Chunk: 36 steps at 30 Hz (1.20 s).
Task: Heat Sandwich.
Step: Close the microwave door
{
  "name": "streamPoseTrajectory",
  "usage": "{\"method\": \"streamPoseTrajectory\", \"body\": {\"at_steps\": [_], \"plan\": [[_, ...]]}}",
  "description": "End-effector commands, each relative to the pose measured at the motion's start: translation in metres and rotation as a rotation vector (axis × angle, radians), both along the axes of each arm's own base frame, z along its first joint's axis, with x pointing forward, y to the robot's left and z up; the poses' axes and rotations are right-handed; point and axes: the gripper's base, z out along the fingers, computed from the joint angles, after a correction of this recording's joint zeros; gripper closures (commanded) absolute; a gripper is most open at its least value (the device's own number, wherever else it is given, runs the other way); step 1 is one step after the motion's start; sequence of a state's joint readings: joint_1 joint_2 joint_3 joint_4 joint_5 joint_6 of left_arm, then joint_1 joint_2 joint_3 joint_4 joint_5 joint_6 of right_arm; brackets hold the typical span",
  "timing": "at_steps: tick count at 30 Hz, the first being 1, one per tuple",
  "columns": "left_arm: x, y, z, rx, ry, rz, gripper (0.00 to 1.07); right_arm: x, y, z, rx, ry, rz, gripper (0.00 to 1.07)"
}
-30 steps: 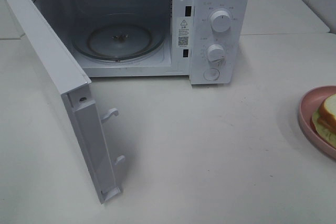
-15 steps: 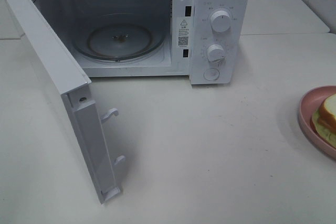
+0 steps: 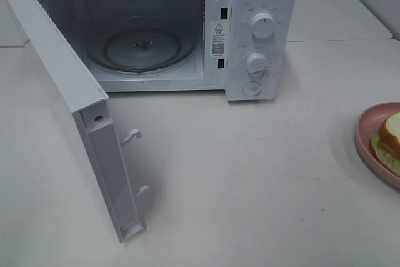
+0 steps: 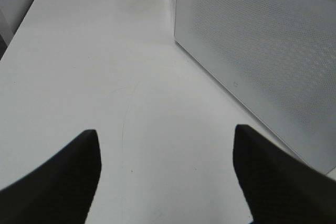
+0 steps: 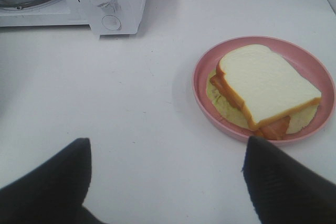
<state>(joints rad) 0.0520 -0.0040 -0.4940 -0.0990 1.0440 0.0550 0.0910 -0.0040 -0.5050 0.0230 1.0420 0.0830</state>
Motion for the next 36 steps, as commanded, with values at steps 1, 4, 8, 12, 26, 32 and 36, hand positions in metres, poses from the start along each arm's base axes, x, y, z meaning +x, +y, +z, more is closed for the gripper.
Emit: {"method": "streamPoseTrajectory", "body": {"at_steps": [1,4,8,12,26,32,36], "plan": [[-0.001,0.000,0.000,0.000,-0.017,-0.004,0.41,-0.003,-0.001,0.000,0.000,-0.030,-0.017,0.31],[-0.001,0.000,0.000,0.000,-0.017,-0.004,0.41,-0.003,-0.001,0.000,0.000,-0.030,-0.017,0.31],[-0.001,0.000,0.000,0.000,-0.017,-0.004,0.41,-0.003,-0.001,0.000,0.000,-0.031,-0.017,0.31],[-0.001,0.000,0.000,0.000,-0.017,-0.004,0.41,-0.003,-0.001,0.000,0.000,-0.031,-0.017,0.31],[-0.001,0.000,0.000,0.000,-0.019,-0.004,0.41,-0.003,-0.001,0.000,-0.003,-0.031,-0.014,0.31],[-0.002,0.000,0.005,0.001,-0.049,-0.005,0.41,-0.003,-0.001,0.000,-0.002,-0.031,-0.015,0.31],[-0.003,0.001,0.017,0.035,-0.141,-0.006,0.41,-0.003,-0.001,0.000,-0.002,-0.031,-0.015,0.31]]}}
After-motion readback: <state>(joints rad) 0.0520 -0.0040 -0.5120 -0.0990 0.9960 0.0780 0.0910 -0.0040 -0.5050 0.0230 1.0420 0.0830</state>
